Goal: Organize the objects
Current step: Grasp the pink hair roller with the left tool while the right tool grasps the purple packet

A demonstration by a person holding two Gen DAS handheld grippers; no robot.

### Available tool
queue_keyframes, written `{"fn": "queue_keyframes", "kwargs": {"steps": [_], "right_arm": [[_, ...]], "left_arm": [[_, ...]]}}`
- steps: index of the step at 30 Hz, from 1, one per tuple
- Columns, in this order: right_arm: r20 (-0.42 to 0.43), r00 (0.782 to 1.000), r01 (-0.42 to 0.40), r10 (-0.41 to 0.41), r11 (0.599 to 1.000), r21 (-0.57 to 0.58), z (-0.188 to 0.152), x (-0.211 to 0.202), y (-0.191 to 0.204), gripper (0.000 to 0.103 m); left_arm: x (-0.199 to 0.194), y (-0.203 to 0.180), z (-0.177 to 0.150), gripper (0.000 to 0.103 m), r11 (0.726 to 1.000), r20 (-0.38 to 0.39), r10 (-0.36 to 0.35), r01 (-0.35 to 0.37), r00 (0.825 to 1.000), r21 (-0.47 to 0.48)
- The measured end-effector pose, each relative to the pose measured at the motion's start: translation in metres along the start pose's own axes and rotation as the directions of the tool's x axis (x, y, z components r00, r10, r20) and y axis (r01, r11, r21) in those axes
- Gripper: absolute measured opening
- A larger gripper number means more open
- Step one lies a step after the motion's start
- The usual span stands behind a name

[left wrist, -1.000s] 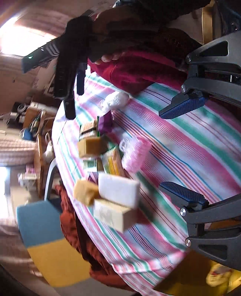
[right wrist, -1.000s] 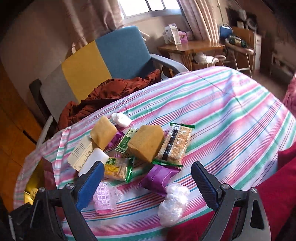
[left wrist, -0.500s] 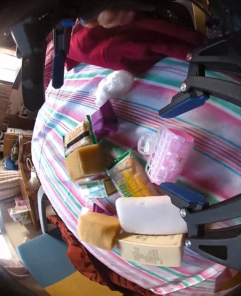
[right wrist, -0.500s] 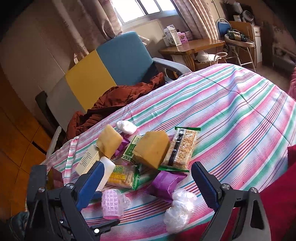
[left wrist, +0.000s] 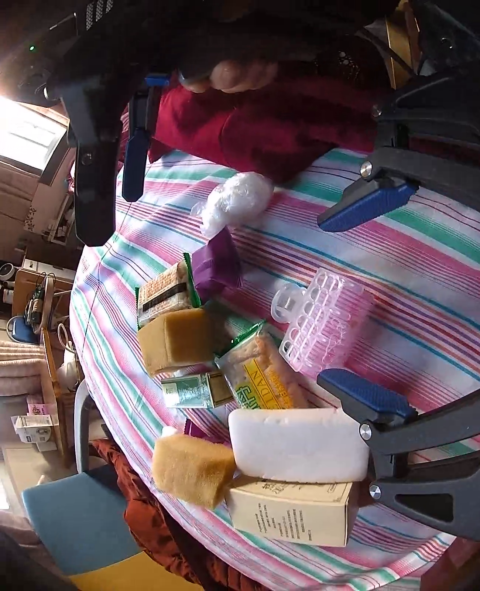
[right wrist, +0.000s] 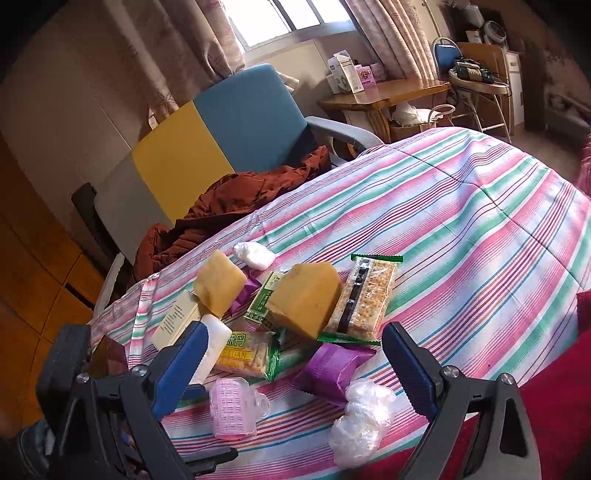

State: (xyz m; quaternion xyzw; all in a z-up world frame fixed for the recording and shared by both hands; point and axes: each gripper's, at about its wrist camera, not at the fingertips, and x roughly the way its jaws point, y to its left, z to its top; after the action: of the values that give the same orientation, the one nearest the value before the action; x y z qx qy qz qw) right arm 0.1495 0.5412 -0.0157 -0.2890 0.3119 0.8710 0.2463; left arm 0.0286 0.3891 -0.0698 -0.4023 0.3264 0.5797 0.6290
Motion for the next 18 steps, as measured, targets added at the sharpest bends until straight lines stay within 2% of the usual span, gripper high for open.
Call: {"fn": "queue_keyframes", "kwargs": {"steps": [4,9,12,16,18], "right_arm": [[0.003,1.0,0.003,-0.003,1.0,-0.001,0.0,-0.001,0.0,0.096],[0.004,1.0,0.001,-0.001,1.0,0.005,0.0,-0.001,-0.001,0.096],[0.014,1.0,0.002,-0.003,1.0,0.015,0.001,-0.003,-0.004,0.096],[0.013,1.0,0.002,-0.002,0.999,0.035,0.001,-0.003,-0.006,0.096],[0.012,1.0,0.004,-0.004,0.999,0.038,0.002,-0.002,-0.008,0.096]], "left_arm": [[0.005,0.004,0.004,0.077,0.999,-0.013,0.037,-0.037,0.999,0.023],[0.028,0.003,0.01,0.078,0.992,-0.079,0.063,-0.054,0.995,0.114],[0.039,0.009,0.012,0.076,0.995,-0.096,0.058,-0.049,0.994,0.092],[0.036,0.014,0.007,0.075,1.0,-0.056,0.004,-0.004,0.998,0.007],[0.031,0.008,0.001,0.075,1.0,-0.04,0.021,-0.021,0.999,-0.009]]}}
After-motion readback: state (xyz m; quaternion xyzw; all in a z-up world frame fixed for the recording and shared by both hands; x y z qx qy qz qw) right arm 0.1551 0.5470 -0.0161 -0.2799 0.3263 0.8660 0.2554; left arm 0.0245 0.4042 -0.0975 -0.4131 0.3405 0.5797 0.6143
